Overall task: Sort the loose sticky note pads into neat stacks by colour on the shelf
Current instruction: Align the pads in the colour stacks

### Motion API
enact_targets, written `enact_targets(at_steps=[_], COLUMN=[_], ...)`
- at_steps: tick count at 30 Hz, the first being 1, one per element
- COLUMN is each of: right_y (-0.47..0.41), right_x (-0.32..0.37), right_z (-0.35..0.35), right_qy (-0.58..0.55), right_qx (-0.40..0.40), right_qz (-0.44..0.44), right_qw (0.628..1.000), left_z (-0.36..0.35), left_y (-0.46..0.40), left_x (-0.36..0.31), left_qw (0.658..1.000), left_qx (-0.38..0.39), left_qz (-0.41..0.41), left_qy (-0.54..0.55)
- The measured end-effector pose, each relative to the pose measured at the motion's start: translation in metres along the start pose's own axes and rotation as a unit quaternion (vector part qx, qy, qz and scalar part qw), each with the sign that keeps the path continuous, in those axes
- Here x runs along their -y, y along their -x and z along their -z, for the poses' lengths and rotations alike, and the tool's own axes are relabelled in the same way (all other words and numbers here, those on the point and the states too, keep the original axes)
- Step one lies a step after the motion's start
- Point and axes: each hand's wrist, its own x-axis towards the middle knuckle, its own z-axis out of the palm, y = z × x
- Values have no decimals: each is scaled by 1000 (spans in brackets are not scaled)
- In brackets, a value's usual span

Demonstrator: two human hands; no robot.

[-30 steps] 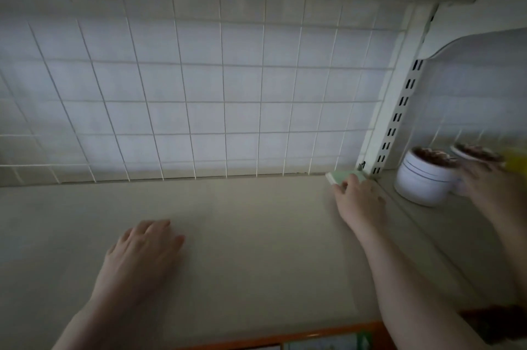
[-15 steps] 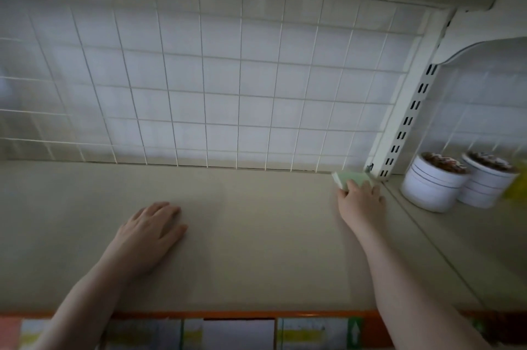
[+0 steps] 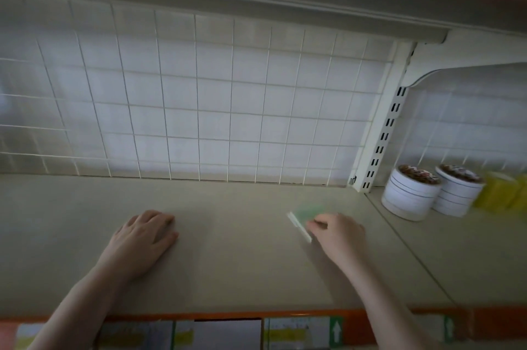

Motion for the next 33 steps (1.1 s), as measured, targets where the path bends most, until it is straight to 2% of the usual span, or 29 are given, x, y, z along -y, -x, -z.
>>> enact_targets(at_steps=[2, 7, 10, 13, 21, 27, 33], right_y=[-1, -26, -33, -31, -9, 4, 16], right_x=[2, 4, 5, 3, 18, 55, 135], right_z=[6, 13, 18, 15, 8, -1, -3], right_qy=[-36, 8, 22, 10, -202, -403, -563], right_qx=[9, 145, 184, 179, 129, 125, 192], right_qz=[-41, -113, -133, -136, -65, -61, -92], right_qw=[998, 983, 974, 974, 969, 904, 798], left_z=[-1, -1, 0, 4, 18, 43, 74], left_y=[2, 4, 8, 12, 39, 74, 95], left_x=[0, 1, -1, 1, 11, 29, 75], left_qw=[1000, 1000, 1000, 999, 997, 979, 964], left_qx=[0, -5, -12, -9, -59, -189, -247], left_qz=[-2, -8, -10, -17, 33, 68, 74], left_qy=[6, 18, 21, 28, 28, -27, -66])
